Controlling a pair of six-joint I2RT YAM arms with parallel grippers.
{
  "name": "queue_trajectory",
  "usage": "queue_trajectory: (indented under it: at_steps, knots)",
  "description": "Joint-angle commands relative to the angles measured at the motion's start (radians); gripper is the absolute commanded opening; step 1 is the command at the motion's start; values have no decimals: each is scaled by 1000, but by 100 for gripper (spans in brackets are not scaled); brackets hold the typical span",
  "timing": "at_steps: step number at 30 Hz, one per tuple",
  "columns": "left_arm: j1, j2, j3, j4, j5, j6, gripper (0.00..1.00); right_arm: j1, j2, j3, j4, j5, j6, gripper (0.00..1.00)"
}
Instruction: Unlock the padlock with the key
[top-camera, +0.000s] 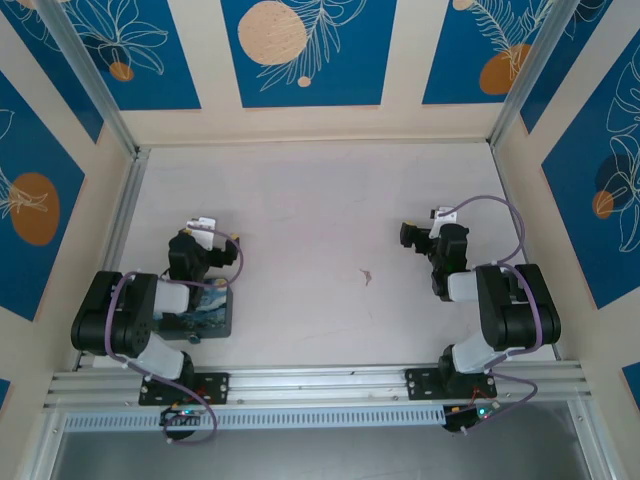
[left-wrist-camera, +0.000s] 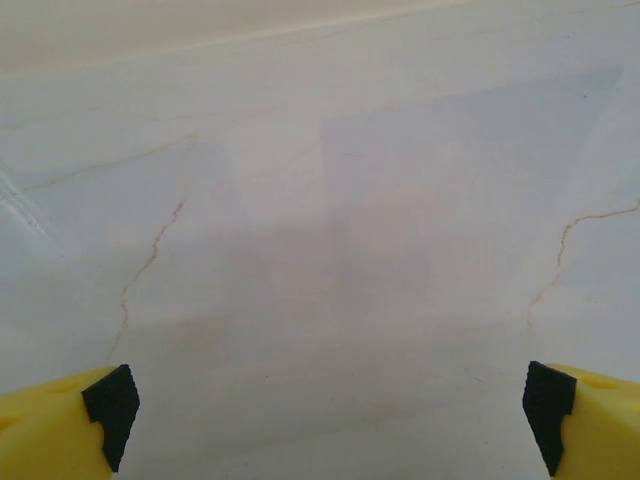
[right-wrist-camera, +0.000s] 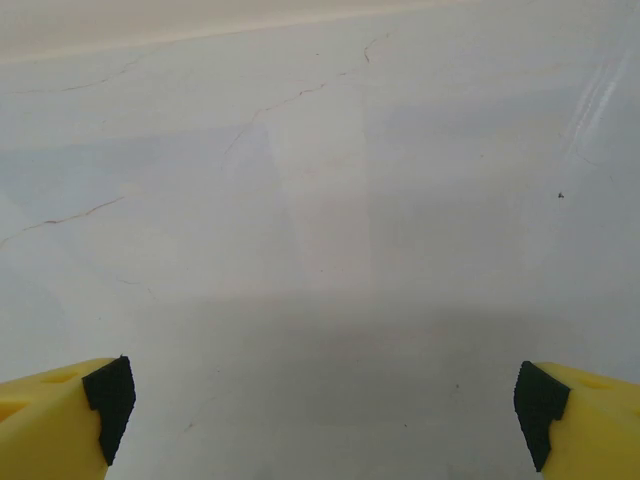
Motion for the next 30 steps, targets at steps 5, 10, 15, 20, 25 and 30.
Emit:
queue_trajectory:
  at_steps: [5,10,15,20,25,30]
  knots:
    - [-5,-10,8,19,23,11,100,11,-7,11,41,28,-11,99]
    - [-5,-10,10,17,25,11,100,10,-7,11,40,27,-11,99]
    - [-4,-11,18,0,34,14,100,10,-7,12,39,27,-11,99]
    - [-2,-12,21,-6,39,13,100,-1,-8,11,33,1,-5,99]
    - [-2,-43,51,-87,38,15,100,-5,-11,7,39,-7,-4,99]
    - [8,-140,133,-303,-11,-19,100,-6,-43,-6,35,34,17,99]
